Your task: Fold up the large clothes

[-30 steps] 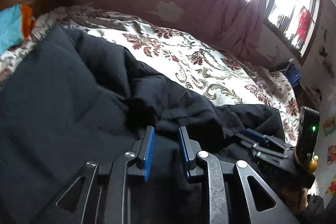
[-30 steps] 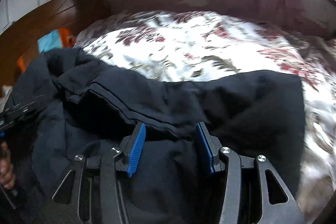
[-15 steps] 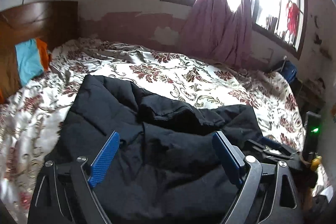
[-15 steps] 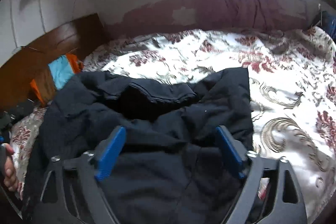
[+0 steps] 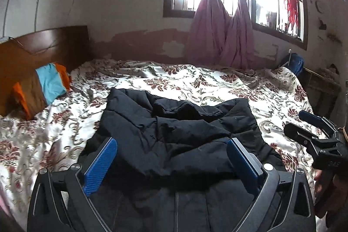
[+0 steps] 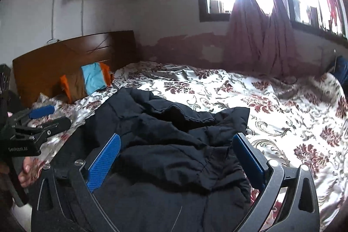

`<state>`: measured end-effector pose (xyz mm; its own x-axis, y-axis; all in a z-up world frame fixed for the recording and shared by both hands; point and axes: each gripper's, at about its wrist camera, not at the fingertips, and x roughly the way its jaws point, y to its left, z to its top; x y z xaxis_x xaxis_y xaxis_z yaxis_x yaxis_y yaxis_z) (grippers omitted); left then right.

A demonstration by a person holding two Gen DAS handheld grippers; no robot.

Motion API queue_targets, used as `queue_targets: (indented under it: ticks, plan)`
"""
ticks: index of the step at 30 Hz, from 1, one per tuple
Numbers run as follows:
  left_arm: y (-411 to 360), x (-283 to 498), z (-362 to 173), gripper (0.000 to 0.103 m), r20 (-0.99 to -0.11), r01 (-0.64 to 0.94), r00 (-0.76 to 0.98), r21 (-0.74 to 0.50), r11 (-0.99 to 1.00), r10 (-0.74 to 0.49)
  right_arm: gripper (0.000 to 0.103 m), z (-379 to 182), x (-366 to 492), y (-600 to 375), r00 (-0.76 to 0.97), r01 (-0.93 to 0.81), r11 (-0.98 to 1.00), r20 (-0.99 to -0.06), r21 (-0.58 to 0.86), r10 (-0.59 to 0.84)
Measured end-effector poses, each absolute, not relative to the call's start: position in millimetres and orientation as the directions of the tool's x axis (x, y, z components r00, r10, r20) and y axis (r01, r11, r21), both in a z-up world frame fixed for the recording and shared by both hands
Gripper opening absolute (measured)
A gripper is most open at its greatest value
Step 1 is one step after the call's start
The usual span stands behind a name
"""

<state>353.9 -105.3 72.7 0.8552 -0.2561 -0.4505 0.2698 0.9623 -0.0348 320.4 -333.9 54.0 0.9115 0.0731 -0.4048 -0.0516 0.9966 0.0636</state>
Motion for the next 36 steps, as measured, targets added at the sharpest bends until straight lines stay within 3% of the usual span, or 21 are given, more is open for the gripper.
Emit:
queue_targets:
  ticks: [15, 26, 36]
  plan:
    - [-85.5, 243.0, 101.7, 0.102, -0.367, 0.192, 0.916, 0.052, 0.980, -0.160, 0.101, 81.2, 191.8, -301.8, 0.954, -0.117, 0.992, -0.272, 0.049, 0.126]
    - [-69.1, 189.9, 106.2, 0.102, -0.327, 0.133, 0.940, 0.094, 0.987, -0.095, 0.101, 89.9, 142.2, -286.9, 0.964, -0.115, 0.993, -0.239, 0.004, 0.113]
    - [-44.4, 170.9, 87.0, 0.102, -0.354, 0.087, 0.934, 0.118, 0.989, -0.040, 0.101, 80.8, 109.7, -273.6, 0.970, -0.117, 0.991, -0.220, -0.058, 0.102]
